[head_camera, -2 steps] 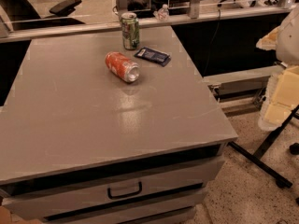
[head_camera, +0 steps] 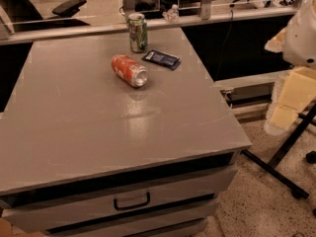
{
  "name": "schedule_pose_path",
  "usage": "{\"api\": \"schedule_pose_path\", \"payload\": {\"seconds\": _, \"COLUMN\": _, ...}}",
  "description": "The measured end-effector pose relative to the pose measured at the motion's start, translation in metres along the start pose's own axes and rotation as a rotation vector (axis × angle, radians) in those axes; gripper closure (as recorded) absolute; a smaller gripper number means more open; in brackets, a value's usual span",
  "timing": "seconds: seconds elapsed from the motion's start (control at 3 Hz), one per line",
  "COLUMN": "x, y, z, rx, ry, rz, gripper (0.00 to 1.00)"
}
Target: Place coke can upright
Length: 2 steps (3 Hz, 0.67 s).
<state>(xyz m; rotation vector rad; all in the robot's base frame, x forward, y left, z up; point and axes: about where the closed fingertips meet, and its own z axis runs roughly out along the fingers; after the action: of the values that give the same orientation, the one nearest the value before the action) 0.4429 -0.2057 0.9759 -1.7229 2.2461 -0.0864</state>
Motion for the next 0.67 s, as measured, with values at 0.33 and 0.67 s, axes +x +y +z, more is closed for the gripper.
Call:
{"api": "schedule_pose_path", "payload": {"seconds": 0.33, "x": -0.035, "y": -0.001, "z": 0.010, "rx": -0.046, "ry": -0.027, "rz": 0.026, "gripper": 0.00}}
{"api": "schedule_pose_path", "payload": {"seconds": 0.67, "x": -0.073, "y": -0.020, "z": 0.062, "rx": -0.099, "ry": -0.042, "rz": 0.085, "gripper": 0.00}}
